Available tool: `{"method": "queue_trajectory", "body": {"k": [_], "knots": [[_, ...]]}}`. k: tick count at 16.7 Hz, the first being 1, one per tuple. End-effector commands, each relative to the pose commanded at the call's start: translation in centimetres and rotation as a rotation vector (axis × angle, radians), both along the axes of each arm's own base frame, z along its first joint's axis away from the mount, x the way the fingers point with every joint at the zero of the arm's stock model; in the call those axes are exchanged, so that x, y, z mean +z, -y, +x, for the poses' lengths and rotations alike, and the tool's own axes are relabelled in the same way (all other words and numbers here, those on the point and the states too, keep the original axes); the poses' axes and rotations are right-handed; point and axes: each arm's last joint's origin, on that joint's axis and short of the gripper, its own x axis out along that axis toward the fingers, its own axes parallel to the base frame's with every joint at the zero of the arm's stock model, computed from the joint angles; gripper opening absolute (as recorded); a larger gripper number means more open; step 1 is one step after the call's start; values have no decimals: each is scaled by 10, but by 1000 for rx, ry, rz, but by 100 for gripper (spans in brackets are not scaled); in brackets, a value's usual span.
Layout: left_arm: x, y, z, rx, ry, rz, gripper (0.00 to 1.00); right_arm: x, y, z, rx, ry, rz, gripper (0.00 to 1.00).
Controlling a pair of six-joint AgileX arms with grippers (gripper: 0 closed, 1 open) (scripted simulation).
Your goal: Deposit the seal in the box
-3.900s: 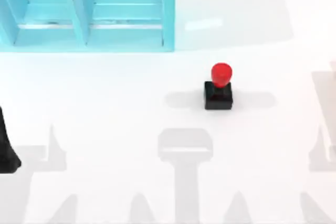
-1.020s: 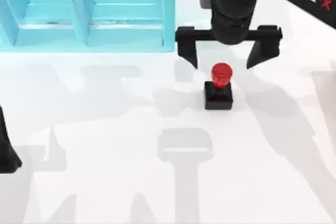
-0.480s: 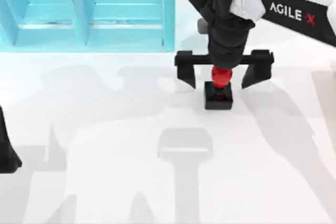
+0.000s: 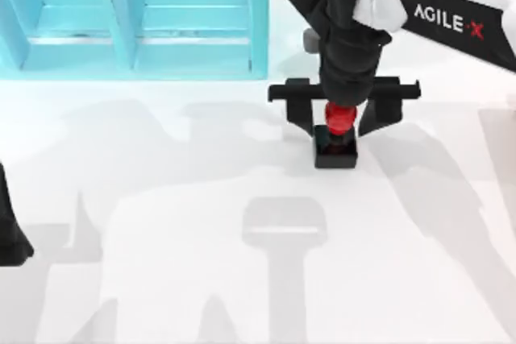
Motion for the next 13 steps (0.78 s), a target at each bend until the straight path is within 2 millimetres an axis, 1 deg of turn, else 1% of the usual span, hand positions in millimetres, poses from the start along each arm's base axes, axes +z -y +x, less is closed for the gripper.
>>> {"method": "queue_trajectory", "body": {"k": [6, 7, 13], "knots": [[0, 0, 0, 0, 0, 0, 100, 0, 0, 0, 0, 0, 0, 2], [0, 0, 0, 0, 0, 0, 100, 0, 0, 0, 0, 0, 0, 0], [0, 0, 0, 0, 0, 0, 100, 0, 0, 0, 0, 0, 0, 0]]}}
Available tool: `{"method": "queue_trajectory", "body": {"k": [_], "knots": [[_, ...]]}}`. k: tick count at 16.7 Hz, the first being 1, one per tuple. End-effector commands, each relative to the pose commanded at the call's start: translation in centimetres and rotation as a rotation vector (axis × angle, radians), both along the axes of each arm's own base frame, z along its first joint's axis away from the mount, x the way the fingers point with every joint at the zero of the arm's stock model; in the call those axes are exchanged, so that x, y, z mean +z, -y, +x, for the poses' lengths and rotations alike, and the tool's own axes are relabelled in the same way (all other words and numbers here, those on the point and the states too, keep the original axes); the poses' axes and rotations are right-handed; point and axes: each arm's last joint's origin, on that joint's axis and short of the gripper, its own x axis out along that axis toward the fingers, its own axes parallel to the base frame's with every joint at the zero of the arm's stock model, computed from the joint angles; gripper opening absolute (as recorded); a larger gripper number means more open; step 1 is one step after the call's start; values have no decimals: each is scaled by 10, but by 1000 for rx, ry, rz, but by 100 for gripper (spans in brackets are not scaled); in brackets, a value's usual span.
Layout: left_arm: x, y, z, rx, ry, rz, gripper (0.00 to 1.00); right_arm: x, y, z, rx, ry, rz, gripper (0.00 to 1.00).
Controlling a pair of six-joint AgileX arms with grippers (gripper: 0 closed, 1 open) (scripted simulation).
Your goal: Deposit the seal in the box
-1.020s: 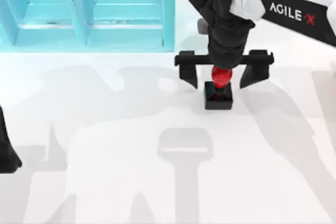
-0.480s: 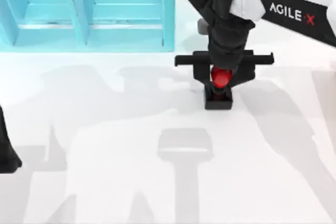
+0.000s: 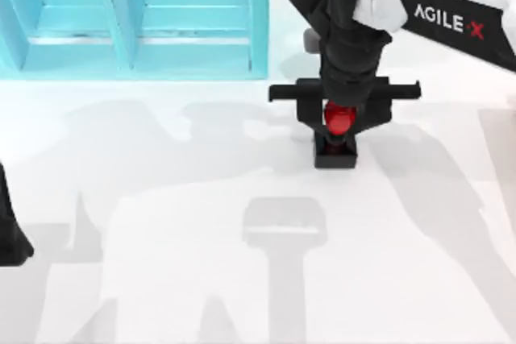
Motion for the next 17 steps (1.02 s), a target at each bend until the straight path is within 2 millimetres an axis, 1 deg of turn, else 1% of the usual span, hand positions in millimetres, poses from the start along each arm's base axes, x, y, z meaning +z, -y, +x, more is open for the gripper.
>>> {"method": "queue_trajectory", "body": {"k": [3, 5, 7, 11, 13, 15, 17], "knots": [[0, 0, 0, 0, 0, 0, 100, 1, -1, 0, 1, 0, 0, 0], [0, 0, 0, 0, 0, 0, 100, 8, -2, 1, 1, -3, -2, 0], [0, 0, 0, 0, 0, 0, 100, 24, -3, 3, -2, -2, -2, 0], [0, 0, 0, 0, 0, 0, 100, 71, -4, 5, -3, 7, 4, 0], [0, 0, 0, 0, 0, 0, 100, 90, -2, 2, -1, 4, 2, 0], [0, 0, 0, 0, 0, 0, 100, 99, -1, 0, 0, 1, 0, 0], [0, 0, 0, 0, 0, 0, 100, 100, 0, 0, 1, 1, 0, 0]]}}
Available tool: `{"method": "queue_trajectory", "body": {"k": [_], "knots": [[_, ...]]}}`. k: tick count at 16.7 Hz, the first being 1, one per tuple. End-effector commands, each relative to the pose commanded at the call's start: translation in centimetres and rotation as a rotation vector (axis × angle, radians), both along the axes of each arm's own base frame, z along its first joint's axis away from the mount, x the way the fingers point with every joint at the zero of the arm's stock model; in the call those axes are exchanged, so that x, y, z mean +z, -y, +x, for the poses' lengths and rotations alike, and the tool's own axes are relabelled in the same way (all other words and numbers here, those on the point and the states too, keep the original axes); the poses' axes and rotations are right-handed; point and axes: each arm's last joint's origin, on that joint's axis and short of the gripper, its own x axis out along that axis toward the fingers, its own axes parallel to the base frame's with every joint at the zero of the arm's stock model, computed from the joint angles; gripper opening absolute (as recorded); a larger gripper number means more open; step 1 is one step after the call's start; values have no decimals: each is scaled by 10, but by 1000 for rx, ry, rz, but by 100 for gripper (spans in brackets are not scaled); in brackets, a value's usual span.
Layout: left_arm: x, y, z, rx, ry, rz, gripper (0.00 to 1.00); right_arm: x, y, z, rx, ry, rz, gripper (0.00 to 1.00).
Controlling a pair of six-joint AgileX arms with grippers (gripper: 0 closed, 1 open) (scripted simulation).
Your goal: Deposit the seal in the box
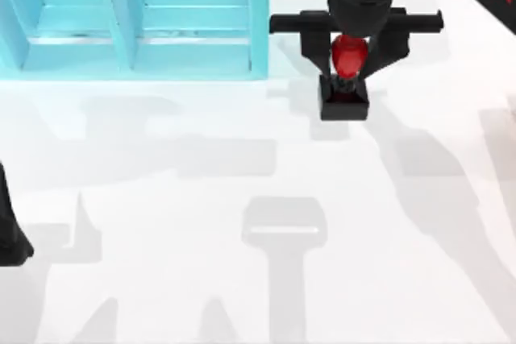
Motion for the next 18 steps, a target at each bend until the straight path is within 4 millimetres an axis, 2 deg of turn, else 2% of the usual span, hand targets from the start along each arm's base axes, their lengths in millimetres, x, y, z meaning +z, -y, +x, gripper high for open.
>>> {"method": "queue_trajectory", "body": {"k": [4, 5, 7, 9, 12, 15, 16, 18], "knots": [[0, 0, 0, 0, 0, 0, 100, 3, 6, 1, 0, 4, 4, 0], [0, 0, 0, 0, 0, 0, 100, 5, 16, 4, 1, 5, 7, 0], [0, 0, 0, 0, 0, 0, 100, 14, 50, 10, 0, 11, 15, 0], [0, 0, 0, 0, 0, 0, 100, 24, 103, 15, -1, 20, 22, 0], [0, 0, 0, 0, 0, 0, 100, 33, 203, 6, -3, 19, 23, 0], [0, 0, 0, 0, 0, 0, 100, 35, 300, -35, -2, 19, 24, 0], [0, 0, 0, 0, 0, 0, 100, 35, 325, -52, -2, 24, 24, 0], [0, 0, 0, 0, 0, 0, 100, 36, 359, -86, -2, 45, 21, 0]]}}
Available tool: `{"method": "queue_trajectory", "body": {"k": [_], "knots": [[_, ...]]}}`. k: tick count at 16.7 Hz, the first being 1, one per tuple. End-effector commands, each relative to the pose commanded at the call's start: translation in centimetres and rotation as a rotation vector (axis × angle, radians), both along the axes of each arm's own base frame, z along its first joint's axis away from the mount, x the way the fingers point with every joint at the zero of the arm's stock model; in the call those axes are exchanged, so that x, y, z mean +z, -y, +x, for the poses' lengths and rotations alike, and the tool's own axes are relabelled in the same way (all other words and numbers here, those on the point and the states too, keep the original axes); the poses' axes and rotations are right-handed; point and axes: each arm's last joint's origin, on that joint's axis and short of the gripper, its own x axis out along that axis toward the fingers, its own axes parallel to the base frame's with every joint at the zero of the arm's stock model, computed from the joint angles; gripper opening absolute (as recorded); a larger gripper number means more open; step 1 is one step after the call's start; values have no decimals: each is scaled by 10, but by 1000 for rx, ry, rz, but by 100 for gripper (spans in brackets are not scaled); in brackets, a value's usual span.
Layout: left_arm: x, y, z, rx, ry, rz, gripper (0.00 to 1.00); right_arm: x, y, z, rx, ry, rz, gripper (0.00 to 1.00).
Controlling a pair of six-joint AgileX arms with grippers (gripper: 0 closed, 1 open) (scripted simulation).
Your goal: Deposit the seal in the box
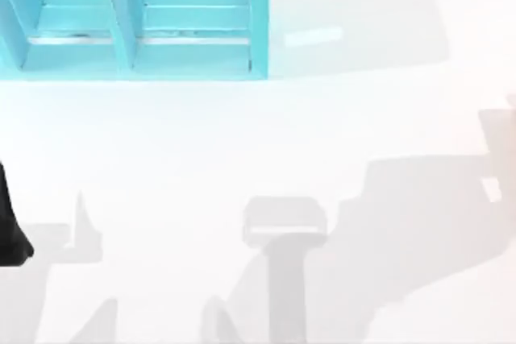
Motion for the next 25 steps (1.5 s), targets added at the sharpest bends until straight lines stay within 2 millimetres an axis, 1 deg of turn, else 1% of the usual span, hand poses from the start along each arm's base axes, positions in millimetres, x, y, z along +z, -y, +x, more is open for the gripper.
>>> {"method": "queue_trajectory", "body": {"k": [2, 3, 4, 8, 10, 12, 15, 17, 18, 21, 25], "knots": [[0, 0, 0, 0, 0, 0, 100, 2, 18, -25, 1, 28, -9, 0], [0, 0, 0, 0, 0, 0, 100, 3, 22, -34, 1, 39, -13, 0], [0, 0, 0, 0, 0, 0, 100, 4, 25, -38, 1, 45, -15, 0], [0, 0, 0, 0, 0, 0, 100, 3, 25, -37, 2, 41, -15, 0], [0, 0, 0, 0, 0, 0, 100, -1, 24, -37, 3, 41, -14, 0], [0, 0, 0, 0, 0, 0, 100, -15, 25, -35, 1, 43, -13, 0], [0, 0, 0, 0, 0, 0, 100, -43, 26, -31, 0, 51, -17, 0], [0, 0, 0, 0, 0, 0, 100, -57, 25, -31, 1, 48, -16, 0], [0, 0, 0, 0, 0, 0, 100, -60, 25, -31, 1, 46, -16, 0], [0, 0, 0, 0, 0, 0, 100, -61, 25, -31, 1, 46, -16, 0], [0, 0, 0, 0, 0, 0, 100, -61, 25, -31, 1, 46, -16, 30]]}}
